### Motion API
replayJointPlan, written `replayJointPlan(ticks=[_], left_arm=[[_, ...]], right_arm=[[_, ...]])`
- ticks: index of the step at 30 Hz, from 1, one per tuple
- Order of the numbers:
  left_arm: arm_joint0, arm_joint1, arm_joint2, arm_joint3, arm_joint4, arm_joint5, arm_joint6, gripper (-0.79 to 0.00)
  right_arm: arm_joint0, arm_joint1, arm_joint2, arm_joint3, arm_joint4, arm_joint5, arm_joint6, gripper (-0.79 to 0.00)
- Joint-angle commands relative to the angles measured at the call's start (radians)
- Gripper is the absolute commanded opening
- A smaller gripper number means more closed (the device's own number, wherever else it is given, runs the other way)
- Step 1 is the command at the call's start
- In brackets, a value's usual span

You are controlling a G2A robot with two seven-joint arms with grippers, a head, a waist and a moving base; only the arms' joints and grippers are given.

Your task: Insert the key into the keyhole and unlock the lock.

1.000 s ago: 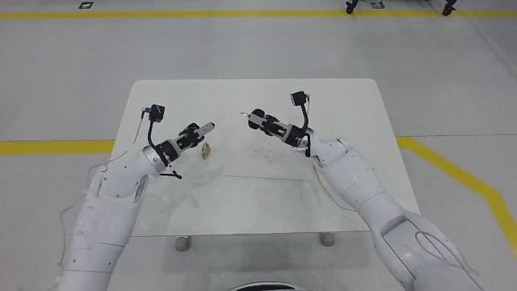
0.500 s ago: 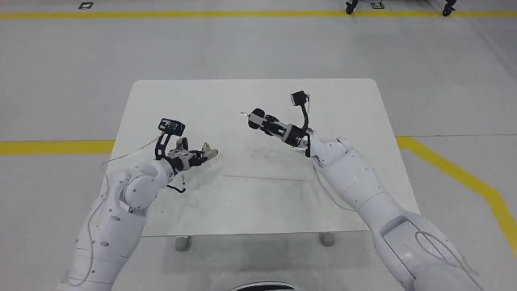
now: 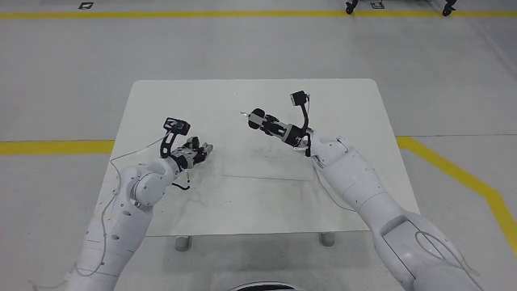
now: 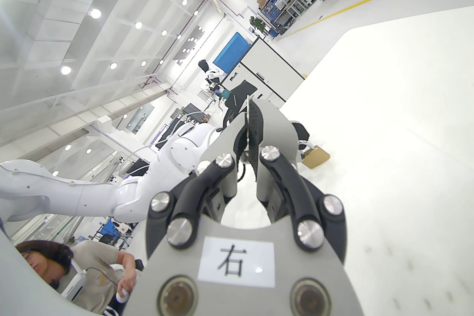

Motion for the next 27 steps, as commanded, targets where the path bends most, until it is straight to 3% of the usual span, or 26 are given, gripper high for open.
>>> replayJointPlan(ticks=[1, 10, 15, 18, 22, 27], left_arm=[[0.001, 0.001, 0.001, 0.002, 0.039, 0.032, 0.005, -0.785], [-0.002, -0.001, -0.022, 0.016, -0.074, 0.020, -0.011, -0.785], [-0.013, -0.009, -0.071, 0.046, -0.344, 0.033, -0.023, -0.785], [-0.035, -0.016, -0.090, 0.084, -0.551, 0.084, -0.117, -0.785], [-0.079, -0.024, -0.097, 0.138, -0.841, 0.189, -0.320, -0.785], [-0.125, -0.029, -0.093, 0.190, -1.024, 0.267, -0.461, -0.785]], right_arm=[[0.000, 0.000, 0.000, 0.000, 0.000, 0.000, 0.000, -0.785], [0.000, 0.000, 0.000, 0.000, 0.000, 0.000, 0.000, -0.785], [0.000, 0.000, 0.000, 0.000, 0.000, 0.000, 0.000, -0.785], [0.000, 0.000, 0.000, 0.000, 0.000, 0.000, 0.000, -0.785], [0.000, 0.000, 0.000, 0.000, 0.000, 0.000, 0.000, -0.785], [0.000, 0.000, 0.000, 0.000, 0.000, 0.000, 0.000, -0.785]])
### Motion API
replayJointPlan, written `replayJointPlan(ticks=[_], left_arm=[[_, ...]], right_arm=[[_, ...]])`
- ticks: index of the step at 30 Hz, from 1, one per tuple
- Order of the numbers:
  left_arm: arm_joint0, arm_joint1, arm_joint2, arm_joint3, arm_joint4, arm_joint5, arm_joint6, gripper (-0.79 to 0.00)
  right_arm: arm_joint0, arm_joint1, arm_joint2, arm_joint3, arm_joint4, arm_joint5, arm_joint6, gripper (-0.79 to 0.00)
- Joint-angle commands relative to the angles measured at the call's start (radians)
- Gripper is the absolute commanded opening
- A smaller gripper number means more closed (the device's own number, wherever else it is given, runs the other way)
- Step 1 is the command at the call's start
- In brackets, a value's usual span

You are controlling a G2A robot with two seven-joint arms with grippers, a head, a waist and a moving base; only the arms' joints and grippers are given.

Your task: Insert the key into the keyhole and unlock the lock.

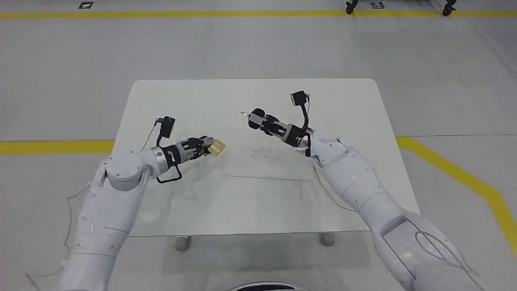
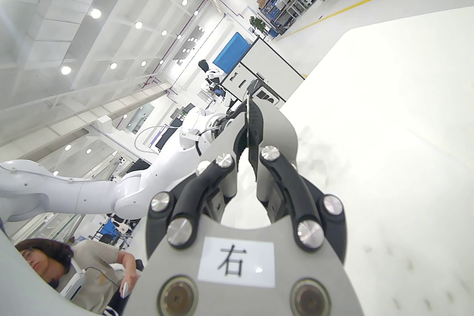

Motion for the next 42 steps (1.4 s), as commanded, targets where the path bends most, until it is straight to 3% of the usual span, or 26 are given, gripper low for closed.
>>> replayJointPlan(ticks=[1, 7, 16, 20, 24, 27, 34, 37, 42], left_arm=[[-0.014, -0.001, 0.002, 0.015, -0.052, 0.016, -0.029, -0.785], [-0.032, -0.010, 0.022, 0.052, -0.182, 0.075, -0.061, -0.785], [-0.032, -0.010, 0.022, 0.052, -0.182, 0.075, -0.061, -0.785], [-0.039, -0.012, 0.026, 0.045, -0.177, 0.088, 0.018, -0.785], [-0.075, -0.023, 0.034, 0.096, -0.287, 0.139, 0.036, -0.785], [-0.129, -0.040, 0.087, 0.158, -0.325, 0.175, 0.047, -0.785], [-0.284, -0.099, 0.233, 0.333, -0.462, 0.201, -0.021, -0.785], [-0.332, -0.121, 0.276, 0.404, -0.510, 0.203, -0.057, -0.785], [-0.364, -0.134, 0.290, 0.460, -0.543, 0.202, -0.062, -0.785]], right_arm=[[0.000, 0.000, 0.000, 0.000, 0.000, 0.000, 0.000, -0.785], [0.000, 0.000, 0.000, 0.000, 0.000, 0.000, 0.000, -0.785], [0.000, 0.000, 0.000, 0.000, 0.000, 0.000, 0.000, -0.785], [-0.013, 0.001, 0.007, -0.028, 0.020, 0.014, -0.012, -0.785], [-0.027, 0.029, 0.060, -0.069, 0.045, 0.215, 0.034, -0.785], [-0.064, 0.056, 0.109, -0.143, 0.043, 0.331, 0.068, -0.785], [-0.224, 0.126, 0.251, -0.450, -0.061, 0.587, 0.114, -0.785], [-0.309, 0.147, 0.308, -0.596, -0.075, 0.675, 0.132, -0.785], [-0.309, 0.147, 0.308, -0.596, -0.075, 0.675, 0.132, -0.785]])
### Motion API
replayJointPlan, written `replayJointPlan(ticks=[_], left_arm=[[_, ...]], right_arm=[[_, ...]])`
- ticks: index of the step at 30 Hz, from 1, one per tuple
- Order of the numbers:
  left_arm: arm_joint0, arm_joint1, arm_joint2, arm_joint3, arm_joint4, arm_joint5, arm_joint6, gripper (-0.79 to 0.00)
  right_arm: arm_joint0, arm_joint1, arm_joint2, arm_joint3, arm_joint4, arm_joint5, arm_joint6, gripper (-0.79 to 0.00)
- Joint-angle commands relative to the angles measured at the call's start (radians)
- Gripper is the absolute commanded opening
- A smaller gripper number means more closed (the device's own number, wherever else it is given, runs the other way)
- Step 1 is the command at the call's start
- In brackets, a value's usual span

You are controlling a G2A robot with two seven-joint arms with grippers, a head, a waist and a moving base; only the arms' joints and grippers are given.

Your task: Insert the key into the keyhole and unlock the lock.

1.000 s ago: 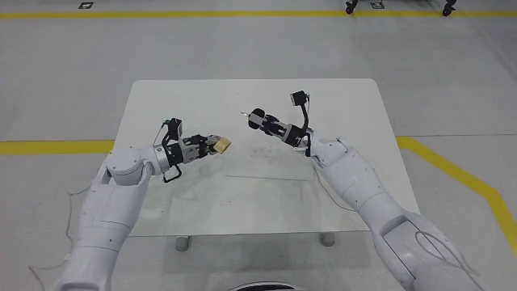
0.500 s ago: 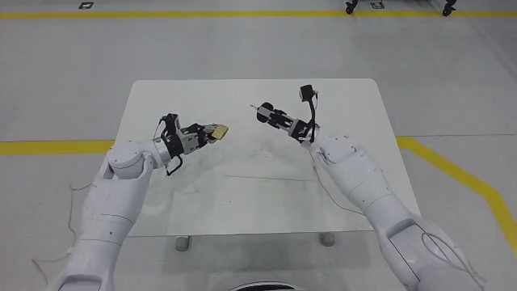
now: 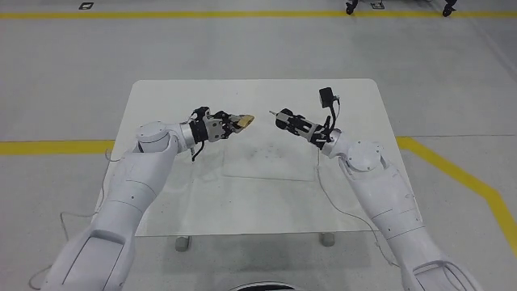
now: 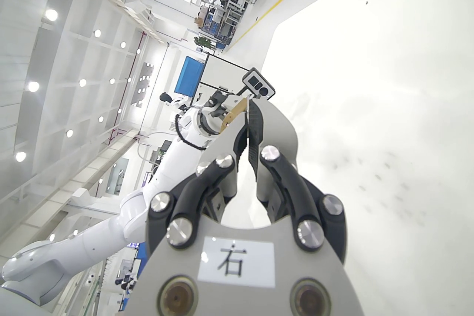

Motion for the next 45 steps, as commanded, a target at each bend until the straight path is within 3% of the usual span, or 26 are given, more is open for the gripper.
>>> replayJointPlan(ticks=[1, 15, 17, 27, 33, 45], left_arm=[[0.001, 0.000, -0.001, -0.002, 0.001, 0.000, -0.001, -0.785], [0.001, 0.000, -0.001, -0.002, 0.001, 0.000, -0.001, -0.785], [0.017, 0.001, 0.012, -0.032, 0.040, -0.014, 0.042, -0.785], [0.042, 0.003, 0.021, -0.099, 0.094, -0.029, 0.107, -0.785], [0.049, 0.007, 0.011, -0.113, 0.099, -0.039, 0.117, -0.785], [0.056, 0.010, 0.017, -0.138, 0.128, -0.042, 0.114, -0.785]], right_arm=[[0.001, 0.000, 0.000, 0.003, 0.000, -0.001, 0.000, -0.785], [0.001, 0.000, 0.000, 0.003, 0.000, -0.001, 0.000, -0.785], [-0.012, 0.000, -0.004, -0.013, 0.003, 0.007, -0.001, -0.785], [-0.113, 0.021, 0.018, -0.247, 0.005, 0.266, 0.086, -0.785], [-0.123, 0.019, -0.009, -0.282, 0.053, 0.365, 0.095, -0.785], [-0.080, 0.013, -0.040, -0.218, 0.121, 0.393, 0.063, -0.785]])
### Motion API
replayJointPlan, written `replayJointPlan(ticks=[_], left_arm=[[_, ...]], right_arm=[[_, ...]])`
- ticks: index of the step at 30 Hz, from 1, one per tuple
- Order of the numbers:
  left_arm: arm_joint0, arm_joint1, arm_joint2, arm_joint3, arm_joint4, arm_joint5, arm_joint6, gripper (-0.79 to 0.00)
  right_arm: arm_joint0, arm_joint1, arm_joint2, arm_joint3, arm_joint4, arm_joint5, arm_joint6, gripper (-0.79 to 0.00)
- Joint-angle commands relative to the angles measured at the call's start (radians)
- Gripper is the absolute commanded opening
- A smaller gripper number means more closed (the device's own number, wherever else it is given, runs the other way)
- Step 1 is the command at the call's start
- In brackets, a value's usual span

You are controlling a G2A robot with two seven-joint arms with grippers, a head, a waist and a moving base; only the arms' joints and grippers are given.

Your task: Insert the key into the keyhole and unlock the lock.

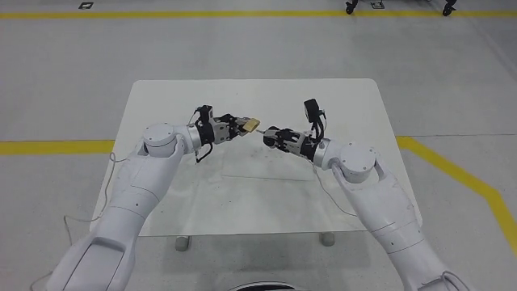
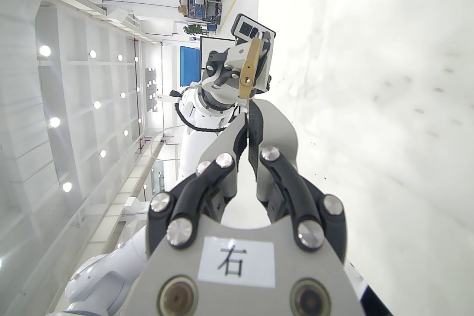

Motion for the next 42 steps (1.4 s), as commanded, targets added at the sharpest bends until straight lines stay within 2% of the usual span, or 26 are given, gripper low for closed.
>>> replayJointPlan(ticks=[1, 42], left_arm=[[0.001, 0.000, 0.004, -0.003, 0.010, 0.000, 0.002, -0.785], [0.016, 0.000, 0.022, -0.035, 0.065, -0.034, 0.032, -0.785]], right_arm=[[0.002, 0.000, 0.002, 0.003, 0.011, -0.005, -0.006, -0.785], [0.048, 0.000, -0.056, 0.069, 0.043, 0.033, -0.048, -0.785]])
